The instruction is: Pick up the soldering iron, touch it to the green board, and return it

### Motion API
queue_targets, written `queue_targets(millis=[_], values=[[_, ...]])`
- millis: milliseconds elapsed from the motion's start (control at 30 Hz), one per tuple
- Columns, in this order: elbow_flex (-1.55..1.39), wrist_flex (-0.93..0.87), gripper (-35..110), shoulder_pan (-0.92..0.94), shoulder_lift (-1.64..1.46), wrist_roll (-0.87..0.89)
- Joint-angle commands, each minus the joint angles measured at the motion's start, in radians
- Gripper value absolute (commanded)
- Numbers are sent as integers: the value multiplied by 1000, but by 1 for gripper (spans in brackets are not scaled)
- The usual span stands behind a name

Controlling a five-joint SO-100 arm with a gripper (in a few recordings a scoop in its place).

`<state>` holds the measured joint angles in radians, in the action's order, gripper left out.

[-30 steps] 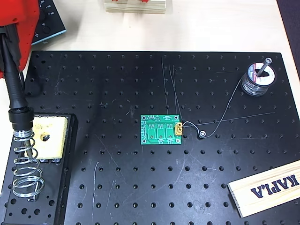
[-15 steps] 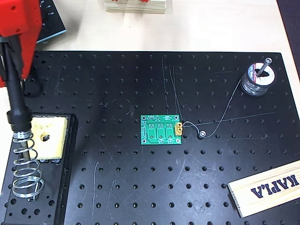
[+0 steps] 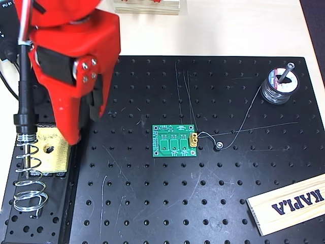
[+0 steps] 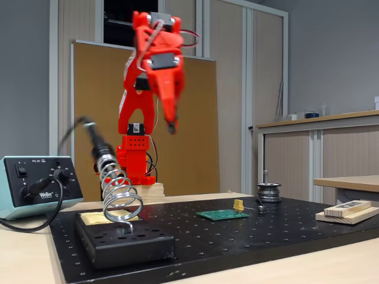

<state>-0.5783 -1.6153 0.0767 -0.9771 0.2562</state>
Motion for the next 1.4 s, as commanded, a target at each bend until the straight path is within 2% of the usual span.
queue_targets(millis=[0, 100, 200, 400, 533, 600, 833, 1033, 1167, 1367], values=[[-5, 5, 19, 3, -48, -20], [-91, 41, 17, -11, -100, -29], [-295, 133, 14, -28, -216, -37], [-950, 448, 0, -46, -595, 41], [-1316, 518, 0, -51, -859, 38], [-1450, 502, 3, -55, -976, -43], [-1865, 548, 0, -71, -1364, -37], [-2131, 526, 0, -77, -1677, -192], [-2287, 537, 0, -71, -1904, -184], [-2421, 426, 0, -83, -2192, -146]])
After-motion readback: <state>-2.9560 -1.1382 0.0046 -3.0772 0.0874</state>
